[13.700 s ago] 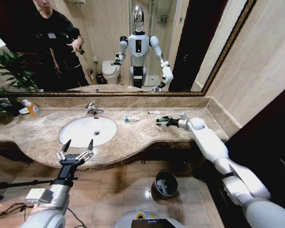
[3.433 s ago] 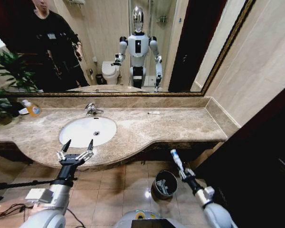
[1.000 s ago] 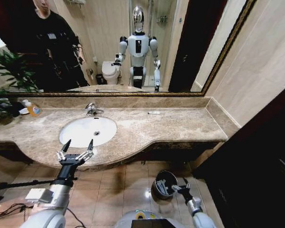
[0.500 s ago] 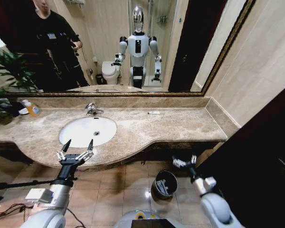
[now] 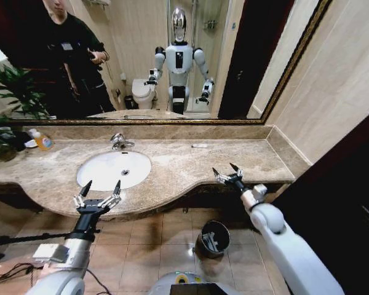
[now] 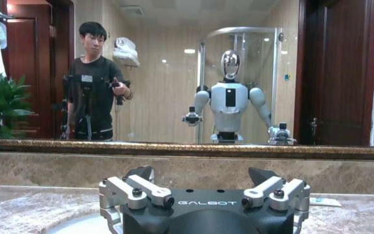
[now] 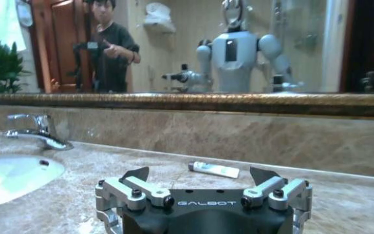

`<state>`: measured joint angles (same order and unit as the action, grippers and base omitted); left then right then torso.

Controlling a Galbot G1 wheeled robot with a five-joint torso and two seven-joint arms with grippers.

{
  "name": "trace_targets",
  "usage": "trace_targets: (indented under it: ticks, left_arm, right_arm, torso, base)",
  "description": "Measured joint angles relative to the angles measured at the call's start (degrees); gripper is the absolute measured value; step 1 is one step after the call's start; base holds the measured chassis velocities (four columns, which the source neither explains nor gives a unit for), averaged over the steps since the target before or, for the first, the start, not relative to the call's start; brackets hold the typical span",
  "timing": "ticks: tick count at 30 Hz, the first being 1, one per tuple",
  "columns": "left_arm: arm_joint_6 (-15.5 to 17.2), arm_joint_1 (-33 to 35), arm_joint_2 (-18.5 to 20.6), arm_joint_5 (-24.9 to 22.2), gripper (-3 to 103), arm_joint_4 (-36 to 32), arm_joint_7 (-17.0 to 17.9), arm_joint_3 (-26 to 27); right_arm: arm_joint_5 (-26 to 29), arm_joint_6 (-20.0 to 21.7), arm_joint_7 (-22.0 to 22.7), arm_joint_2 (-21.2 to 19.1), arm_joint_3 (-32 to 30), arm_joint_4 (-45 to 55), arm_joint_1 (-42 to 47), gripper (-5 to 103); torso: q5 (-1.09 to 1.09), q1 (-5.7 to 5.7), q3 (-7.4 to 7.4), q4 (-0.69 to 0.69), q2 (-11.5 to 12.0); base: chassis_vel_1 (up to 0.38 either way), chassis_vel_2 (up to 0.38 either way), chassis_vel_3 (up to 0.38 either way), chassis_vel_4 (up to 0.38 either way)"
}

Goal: Pick up the trash from the sink and place it in the trash bin.

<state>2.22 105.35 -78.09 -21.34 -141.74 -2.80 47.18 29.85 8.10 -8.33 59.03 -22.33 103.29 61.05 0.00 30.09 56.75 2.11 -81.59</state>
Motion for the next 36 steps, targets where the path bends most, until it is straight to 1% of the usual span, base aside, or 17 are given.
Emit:
trace_targets:
  ticks: [1, 4, 6, 9, 10, 13, 14, 18, 19, 22, 23, 24, 26, 28, 30, 33, 36]
  left_arm:
    - [0.0, 0.0, 0.0, 0.0, 100, 0.0, 0.0, 0.0]
    - [0.0, 0.0, 0.0, 0.0, 100, 0.0, 0.0, 0.0]
    - [0.0, 0.0, 0.0, 0.0, 100, 0.0, 0.0, 0.0]
    - [0.0, 0.0, 0.0, 0.0, 100, 0.0, 0.0, 0.0]
    - [0.0, 0.0, 0.0, 0.0, 100, 0.0, 0.0, 0.0]
    - [0.0, 0.0, 0.0, 0.0, 100, 0.0, 0.0, 0.0]
    - [0.0, 0.0, 0.0, 0.0, 100, 0.0, 0.0, 0.0]
    - [0.0, 0.0, 0.0, 0.0, 100, 0.0, 0.0, 0.0]
    - [0.0, 0.0, 0.0, 0.0, 100, 0.0, 0.0, 0.0]
    - [0.0, 0.0, 0.0, 0.0, 100, 0.0, 0.0, 0.0]
    - [0.0, 0.0, 0.0, 0.0, 100, 0.0, 0.0, 0.0]
    - [0.0, 0.0, 0.0, 0.0, 100, 0.0, 0.0, 0.0]
    - [0.0, 0.0, 0.0, 0.0, 100, 0.0, 0.0, 0.0]
    - [0.0, 0.0, 0.0, 0.0, 100, 0.0, 0.0, 0.0]
    - [0.0, 0.0, 0.0, 0.0, 100, 0.0, 0.0, 0.0]
    - [0.0, 0.0, 0.0, 0.0, 100, 0.0, 0.0, 0.0]
    - [0.0, 0.0, 0.0, 0.0, 100, 0.0, 0.0, 0.0]
  right_arm:
    - [0.0, 0.0, 0.0, 0.0, 0.0, 0.0, 0.0, 100]
    - [0.0, 0.5, -2.2, 0.6, 5.1, -7.1, -7.4, 100]
    - [0.0, 0.6, -2.6, 0.8, 5.9, -8.2, -8.7, 100]
    - [-0.6, 0.7, -5.1, 2.8, 11.1, -17.3, -18.4, 100]
    - [-0.6, 0.7, -5.1, 2.8, 11.1, -17.3, -18.4, 100]
    - [-0.7, 0.6, -8.3, 4.0, 14.4, -24.7, -25.1, 100]
    - [-0.7, 0.6, -8.3, 4.0, 14.4, -24.7, -25.1, 100]
    - [-1.5, -0.1, -11.2, 6.0, 17.6, -34.1, -31.8, 100]
    - [-1.5, -0.1, -11.2, 6.0, 17.6, -34.1, -31.8, 100]
    - [-2.5, -0.7, -13.3, 7.5, 18.7, -40.1, -36.1, 100]
    - [-3.5, -1.3, -14.6, 8.4, 19.3, -44.1, -39.2, 100]
    - [-3.5, -1.3, -14.6, 8.4, 19.3, -44.1, -39.2, 100]
    - [-4.4, -1.8, -15.7, 9.3, 19.9, -48.0, -42.1, 100]
    - [-6.2, -2.4, -18.1, 10.8, 20.1, -53.4, -45.8, 100]
    - [-6.8, -2.4, -18.8, 11.2, 20.1, -54.7, -46.7, 100]
    - [-10.7, -2.6, -21.5, 13.1, 20.3, -60.0, -50.0, 100]
    - [-12.0, -2.5, -21.8, 14.3, 20.3, -61.9, -51.1, 100]
  torso:
    - [0.00, 0.00, 0.00, 0.00, 0.0]
    - [0.02, 0.00, 0.00, -0.01, 0.0]
    - [0.00, 0.00, 0.00, -0.01, 0.0]
    - [0.00, 0.00, 0.00, 0.01, 0.0]
    - [0.00, 0.00, 0.00, 0.01, 0.0]
    - [-0.01, 0.01, 0.00, 0.00, 0.0]
    - [-0.01, 0.01, 0.00, 0.00, 0.0]
    - [0.00, 0.00, 0.00, 0.00, 0.0]
    - [0.00, 0.00, 0.00, 0.00, 0.0]
    - [0.02, 0.00, 0.00, -0.01, 0.0]
    - [-0.01, 0.00, 0.00, 0.00, 0.0]
    - [-0.01, 0.00, 0.00, 0.00, 0.0]
    - [-0.01, 0.00, 0.00, 0.00, 0.0]
    - [-0.01, 0.00, -0.01, 0.00, 0.0]
    - [-0.01, 0.00, 0.00, 0.00, 0.0]
    - [0.00, 0.00, -0.01, -0.01, 0.0]
    - [-0.01, 0.00, 0.00, -0.01, 0.0]
  base:
    - [0.000, 0.000, 0.000, 0.000]
    - [0.000, 0.000, 0.000, 0.000]
    - [0.000, 0.000, 0.000, 0.000]
    - [0.000, 0.000, 0.000, 0.000]
    - [0.000, 0.000, 0.000, 0.000]
    - [0.000, 0.000, 0.000, 0.000]
    - [0.000, 0.000, 0.000, 0.000]
    - [0.000, 0.000, 0.000, 0.000]
    - [0.000, 0.000, 0.000, 0.000]
    - [0.000, 0.000, 0.000, 0.000]
    - [0.000, 0.000, 0.000, 0.000]
    - [0.000, 0.000, 0.000, 0.000]
    - [0.000, 0.000, 0.000, 0.000]
    - [0.000, 0.000, 0.000, 0.000]
    - [0.000, 0.000, 0.000, 0.000]
    - [0.000, 0.000, 0.000, 0.000]
    - [0.000, 0.000, 0.000, 0.000]
